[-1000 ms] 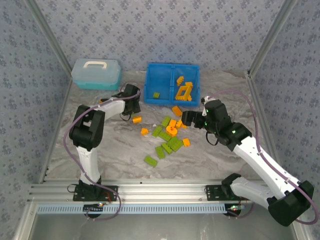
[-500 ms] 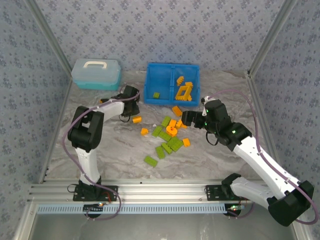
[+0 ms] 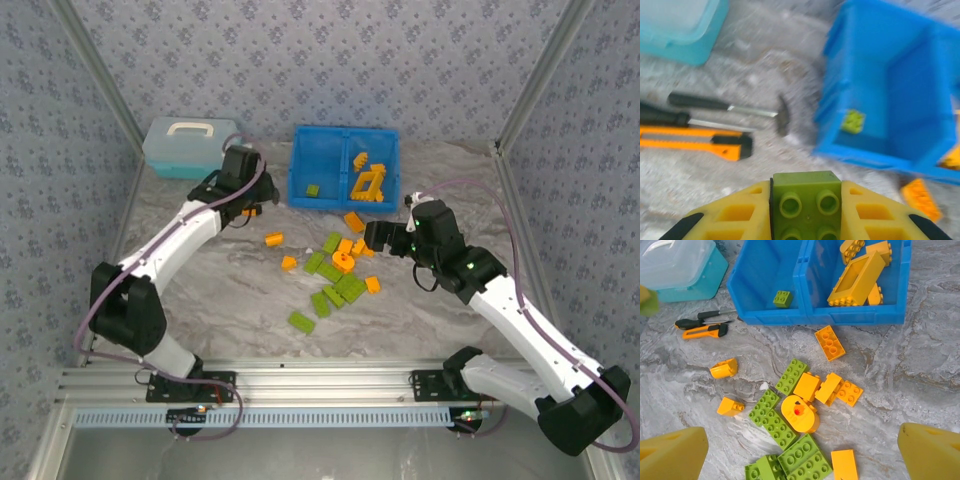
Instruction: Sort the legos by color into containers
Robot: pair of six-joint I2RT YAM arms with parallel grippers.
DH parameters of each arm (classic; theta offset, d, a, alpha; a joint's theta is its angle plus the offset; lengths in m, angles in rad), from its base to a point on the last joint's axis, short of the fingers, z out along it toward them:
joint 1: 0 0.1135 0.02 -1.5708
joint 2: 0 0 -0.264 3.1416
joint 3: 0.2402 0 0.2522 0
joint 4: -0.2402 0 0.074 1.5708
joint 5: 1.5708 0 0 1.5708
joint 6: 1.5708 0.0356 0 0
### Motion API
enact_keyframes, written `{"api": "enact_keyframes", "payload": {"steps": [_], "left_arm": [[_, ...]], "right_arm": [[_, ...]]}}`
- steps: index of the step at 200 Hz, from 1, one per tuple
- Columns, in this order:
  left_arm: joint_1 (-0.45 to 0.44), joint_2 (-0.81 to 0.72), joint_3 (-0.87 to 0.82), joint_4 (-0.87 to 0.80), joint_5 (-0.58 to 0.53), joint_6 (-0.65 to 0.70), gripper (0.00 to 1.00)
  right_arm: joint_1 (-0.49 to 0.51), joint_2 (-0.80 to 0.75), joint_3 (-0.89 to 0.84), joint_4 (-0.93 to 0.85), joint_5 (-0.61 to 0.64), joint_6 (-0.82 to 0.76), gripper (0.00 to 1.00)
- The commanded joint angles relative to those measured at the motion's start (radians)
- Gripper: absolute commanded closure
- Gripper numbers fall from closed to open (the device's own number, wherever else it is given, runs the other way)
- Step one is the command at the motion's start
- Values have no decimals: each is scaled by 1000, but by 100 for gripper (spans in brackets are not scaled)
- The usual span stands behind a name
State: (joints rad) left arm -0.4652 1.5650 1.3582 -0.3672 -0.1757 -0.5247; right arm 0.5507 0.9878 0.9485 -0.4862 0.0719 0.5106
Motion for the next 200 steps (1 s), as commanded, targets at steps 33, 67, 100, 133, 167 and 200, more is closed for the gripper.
{"api": "enact_keyframes", "payload": {"steps": [33, 67, 100, 133, 167, 200], "left_arm": [[-134, 187, 360, 31, -73, 207, 78], [-136, 443, 693, -82, -85, 259, 78], [-128, 704, 1033, -221, -88, 282, 77], [-115, 893, 1205, -270, -84, 269, 77], [-114, 952, 1214, -305, -127, 218, 72], [-115, 929, 1214, -305, -89, 220, 61]], "right_arm": [[9, -18, -17, 23, 29, 37, 0], [17, -44, -23, -10, 28, 52, 0], [25, -78, -33, -22, 37, 65, 0], [28, -90, -33, -37, 40, 66, 0], [30, -95, -25, -46, 39, 63, 0], [31, -96, -17, -47, 37, 63, 0]]}}
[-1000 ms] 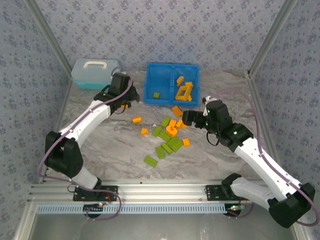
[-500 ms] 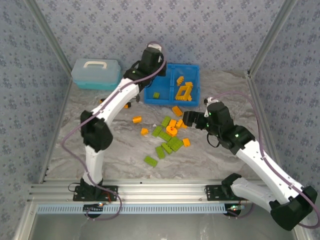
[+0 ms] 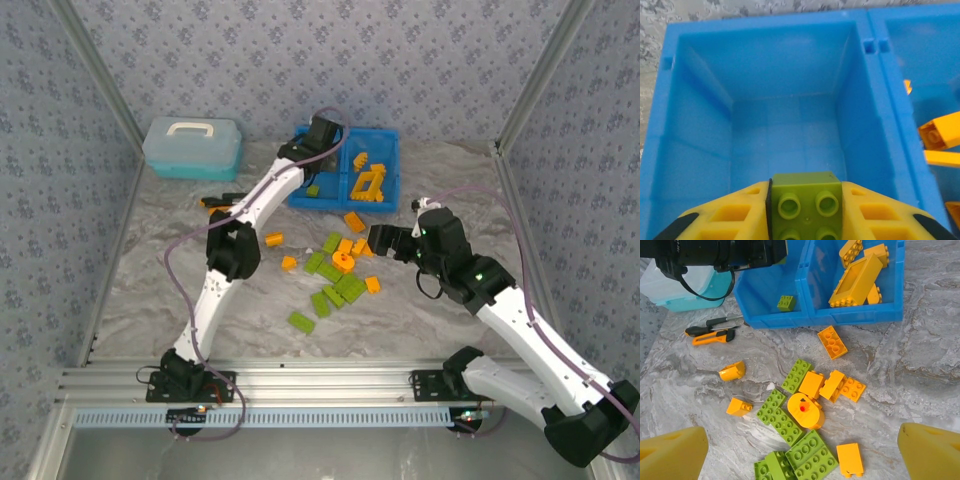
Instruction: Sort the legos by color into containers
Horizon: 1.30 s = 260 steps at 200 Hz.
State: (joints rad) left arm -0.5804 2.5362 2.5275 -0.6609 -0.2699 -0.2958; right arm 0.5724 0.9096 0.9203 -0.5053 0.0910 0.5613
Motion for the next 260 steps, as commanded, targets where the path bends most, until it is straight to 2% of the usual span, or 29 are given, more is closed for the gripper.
{"api": "enact_keyframes", "payload": {"steps": [1, 41, 62, 76, 91, 135, 180, 205, 231, 260], "left_arm": [[-1, -43, 45, -11, 5, -8, 61], [-2, -140, 41, -52, 42, -20, 47], [-9, -221, -8, -51, 51, -22, 32], [-13, -295, -68, -43, 61, -23, 28], [-19, -406, -191, 7, 83, -25, 27], [-34, -824, -764, 217, 179, 11, 19], [-44, -1141, -1182, 246, 262, 36, 8], [-50, -1263, -1354, 252, 259, 3, 6], [-50, -1335, -1464, 252, 241, -14, 5], [-51, -1343, -1497, 235, 236, -11, 4]], "right_arm": [[10, -18, 11, -28, 17, 12, 0], [9, -15, 14, -26, 26, 11, 0], [9, -9, 15, -32, 34, -3, 0], [9, 6, 11, -33, 39, -24, 0], [5, 42, 10, -38, 42, -44, 0], [-11, 272, 65, -33, 15, 23, 2], [-41, 575, 166, 24, -23, 93, 25], [-42, 701, 223, 38, -8, 148, 30], [-40, 828, 328, -33, 26, 216, 37], [-30, 894, 345, -35, 75, 254, 43]]}}
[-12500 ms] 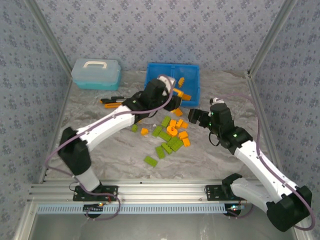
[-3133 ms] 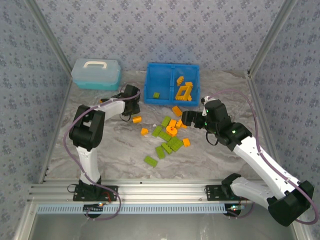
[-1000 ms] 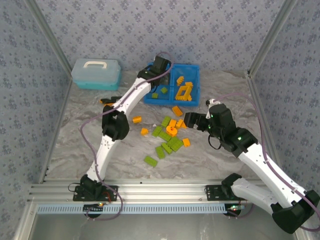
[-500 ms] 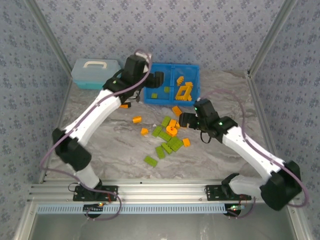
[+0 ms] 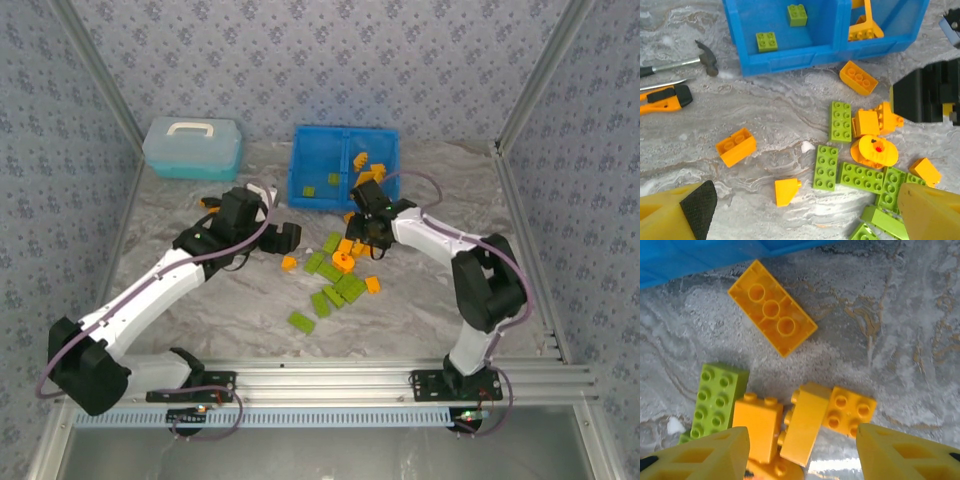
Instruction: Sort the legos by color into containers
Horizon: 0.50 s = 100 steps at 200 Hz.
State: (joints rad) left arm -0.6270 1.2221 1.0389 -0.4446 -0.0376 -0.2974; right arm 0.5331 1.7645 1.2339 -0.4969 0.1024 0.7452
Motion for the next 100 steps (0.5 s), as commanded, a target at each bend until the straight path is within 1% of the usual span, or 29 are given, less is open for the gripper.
{"api": "enact_keyframes", "payload": {"steps": [1, 19, 33, 62, 89, 100], "left_arm": [[-5, -29, -8, 19, 4, -9, 4], [-3, -26, -11, 20, 5, -6, 4], [-3, -23, -14, 30, 4, -6, 4], [-4, -10, -14, 35, -2, -9, 4], [-4, -4, -14, 34, -8, -9, 4], [-3, -4, -16, 32, -11, -8, 3]], "right_arm": [[10, 41, 32, -44, 65, 71, 43], [14, 75, 40, -48, 60, 75, 47], [22, 99, 49, -57, 55, 79, 48], [45, 132, 61, -89, 101, 100, 51], [56, 157, 66, -100, 121, 110, 60], [58, 162, 66, -100, 126, 113, 63]]}}
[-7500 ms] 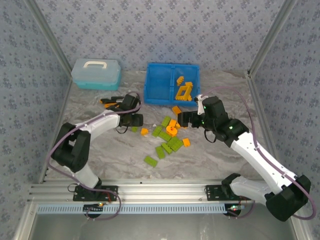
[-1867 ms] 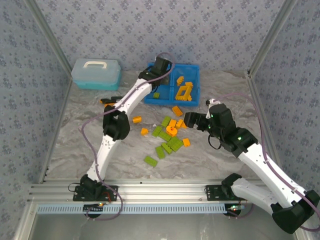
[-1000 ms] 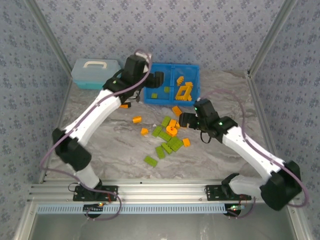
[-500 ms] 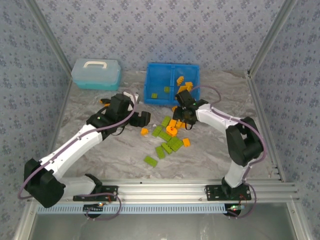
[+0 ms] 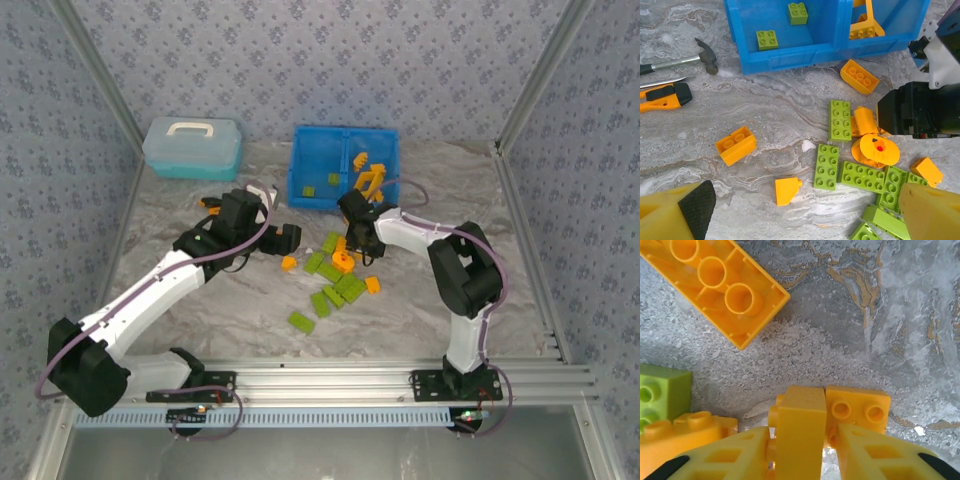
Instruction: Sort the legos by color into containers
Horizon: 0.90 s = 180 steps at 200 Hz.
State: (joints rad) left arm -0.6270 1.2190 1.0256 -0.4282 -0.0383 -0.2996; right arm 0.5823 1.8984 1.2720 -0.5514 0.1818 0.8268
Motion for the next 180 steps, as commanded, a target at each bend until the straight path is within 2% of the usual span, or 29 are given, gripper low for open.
{"api": "enact_keyframes", "payload": {"steps": [1, 20, 27, 43, 115, 142, 150, 180], "left_arm": [[-3, -1, -2, 15, -10, -6, 3], [-4, -4, -4, 13, -20, -6, 3], [-4, -4, -5, 14, -24, -6, 3], [-4, -4, -6, 13, -29, -8, 3], [-4, -2, -20, 23, -11, -10, 3], [-4, -26, -41, 48, 9, -10, 3], [-4, -34, -47, 56, 15, -12, 3], [-4, -56, -58, 59, 25, -22, 3]], "right_arm": [[9, 28, 28, -45, 47, 32, 63], [8, 26, 20, -45, 47, 35, 67], [9, 19, 16, -45, 46, 34, 75], [8, -15, 4, -37, 45, 33, 78], [21, -344, -45, -36, 64, -51, 77], [16, -440, -37, 71, 123, -188, 76], [7, -442, -24, 106, 140, -274, 76], [-65, -308, 131, 134, 145, -430, 76]]}}
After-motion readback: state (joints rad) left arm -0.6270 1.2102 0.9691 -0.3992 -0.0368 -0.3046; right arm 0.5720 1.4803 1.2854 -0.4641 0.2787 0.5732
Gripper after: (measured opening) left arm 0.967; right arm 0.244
